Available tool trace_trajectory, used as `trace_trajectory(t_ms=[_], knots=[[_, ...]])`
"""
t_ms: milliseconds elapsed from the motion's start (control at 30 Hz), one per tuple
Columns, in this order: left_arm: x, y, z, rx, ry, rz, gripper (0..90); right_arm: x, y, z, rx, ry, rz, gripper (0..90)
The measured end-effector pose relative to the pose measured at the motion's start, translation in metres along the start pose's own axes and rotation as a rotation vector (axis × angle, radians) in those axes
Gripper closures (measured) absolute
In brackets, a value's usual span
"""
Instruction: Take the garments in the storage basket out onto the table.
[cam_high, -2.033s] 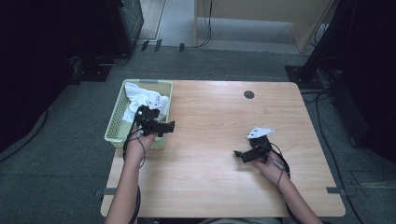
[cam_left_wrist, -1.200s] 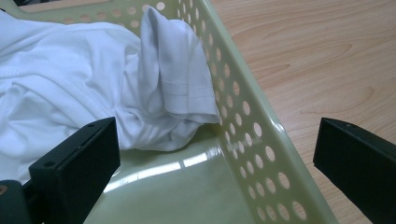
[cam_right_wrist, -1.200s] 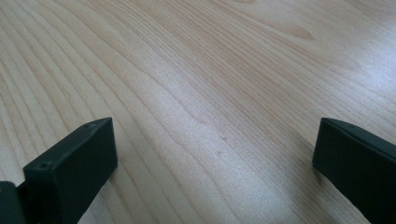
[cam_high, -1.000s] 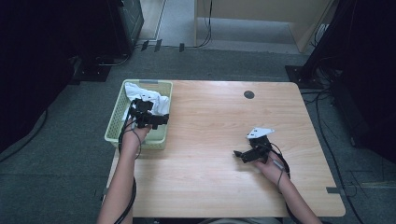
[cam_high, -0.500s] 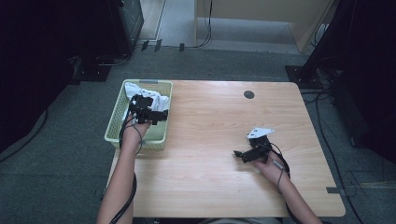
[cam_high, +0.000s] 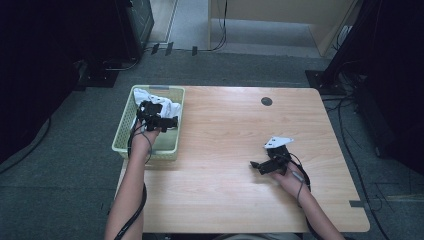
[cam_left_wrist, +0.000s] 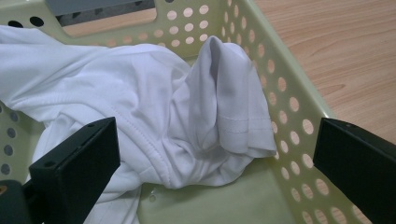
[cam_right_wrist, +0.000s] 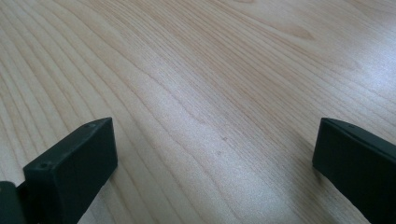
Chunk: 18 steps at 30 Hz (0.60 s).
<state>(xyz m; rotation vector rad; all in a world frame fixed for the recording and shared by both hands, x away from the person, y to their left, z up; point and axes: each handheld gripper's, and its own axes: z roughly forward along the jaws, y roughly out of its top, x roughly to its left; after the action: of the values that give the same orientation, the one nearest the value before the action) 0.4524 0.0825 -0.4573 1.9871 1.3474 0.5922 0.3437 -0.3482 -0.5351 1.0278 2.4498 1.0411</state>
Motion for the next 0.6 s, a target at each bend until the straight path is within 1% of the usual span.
trace_trajectory(t_ms=[100, 233, 333, 433, 600], knots=[[0.002, -0.001, 0.003, -0.003, 0.015, 0.001, 0.8, 0.0, 0.0, 0.0, 0.0, 0.0, 0.0, 0.0], [0.005, -0.001, 0.007, -0.012, 0.022, -0.006, 0.8, 0.0, 0.0, 0.0, 0.0, 0.0, 0.0, 0.0], [0.007, -0.002, 0.011, -0.007, 0.055, 0.006, 0.8, 0.0, 0.0, 0.0, 0.0, 0.0, 0.0, 0.0], [0.009, -0.003, 0.014, -0.008, 0.056, -0.01, 0.8, 0.0, 0.0, 0.0, 0.0, 0.0, 0.0, 0.0], [0.012, -0.004, 0.017, -0.006, 0.057, -0.003, 0.8, 0.0, 0.0, 0.0, 0.0, 0.0, 0.0, 0.0]])
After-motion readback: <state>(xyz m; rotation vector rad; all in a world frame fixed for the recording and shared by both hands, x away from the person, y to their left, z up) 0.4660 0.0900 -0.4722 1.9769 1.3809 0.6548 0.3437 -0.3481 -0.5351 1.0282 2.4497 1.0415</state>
